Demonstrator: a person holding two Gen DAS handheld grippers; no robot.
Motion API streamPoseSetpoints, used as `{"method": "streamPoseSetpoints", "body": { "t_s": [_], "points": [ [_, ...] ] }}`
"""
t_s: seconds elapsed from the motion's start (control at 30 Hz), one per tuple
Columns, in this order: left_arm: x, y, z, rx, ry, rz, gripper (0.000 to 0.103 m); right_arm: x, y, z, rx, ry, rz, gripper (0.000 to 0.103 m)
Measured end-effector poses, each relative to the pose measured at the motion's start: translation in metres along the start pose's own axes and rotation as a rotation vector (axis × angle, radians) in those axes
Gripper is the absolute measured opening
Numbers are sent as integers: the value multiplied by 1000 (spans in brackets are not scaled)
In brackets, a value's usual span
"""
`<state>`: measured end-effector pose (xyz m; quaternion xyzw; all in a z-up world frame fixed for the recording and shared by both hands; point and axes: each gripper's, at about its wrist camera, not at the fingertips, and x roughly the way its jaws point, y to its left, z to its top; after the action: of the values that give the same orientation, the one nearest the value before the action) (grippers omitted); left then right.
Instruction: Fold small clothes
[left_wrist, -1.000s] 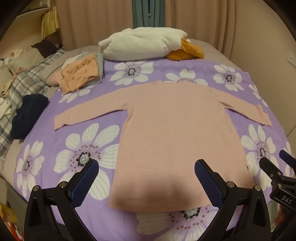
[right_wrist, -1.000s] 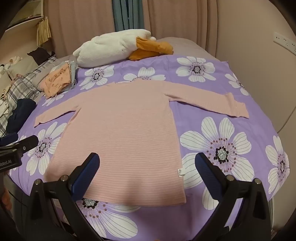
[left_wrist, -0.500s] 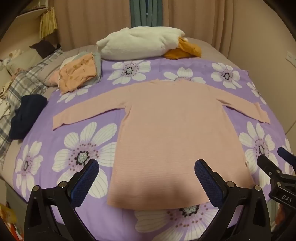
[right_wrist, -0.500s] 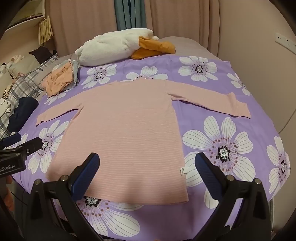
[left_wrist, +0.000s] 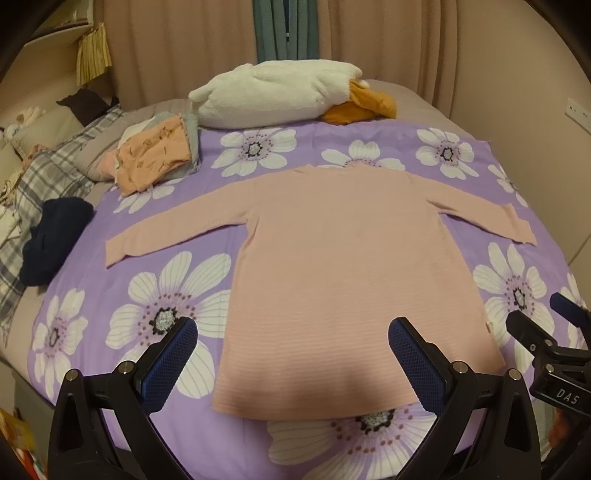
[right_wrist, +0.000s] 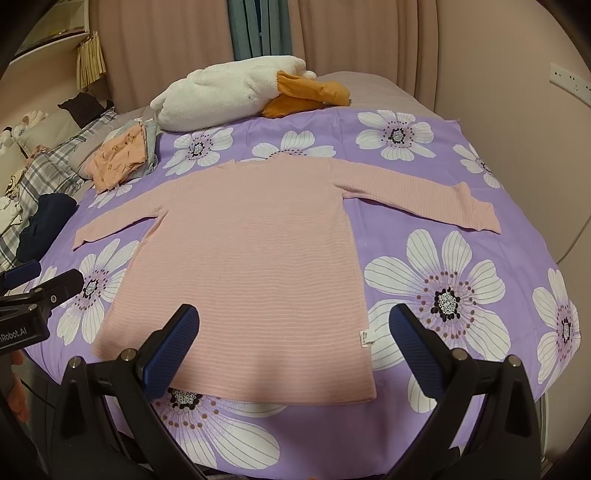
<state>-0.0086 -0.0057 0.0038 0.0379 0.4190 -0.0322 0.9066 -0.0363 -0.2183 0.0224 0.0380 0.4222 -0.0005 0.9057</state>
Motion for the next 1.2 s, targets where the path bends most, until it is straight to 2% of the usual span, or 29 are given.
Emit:
{"method": "streamPoseSetpoints", "body": {
  "t_s": [1.2],
  "points": [
    [-1, -6, 0, 8, 0, -3, 102, -5, 5, -1, -5, -2, 4, 103]
  ]
}}
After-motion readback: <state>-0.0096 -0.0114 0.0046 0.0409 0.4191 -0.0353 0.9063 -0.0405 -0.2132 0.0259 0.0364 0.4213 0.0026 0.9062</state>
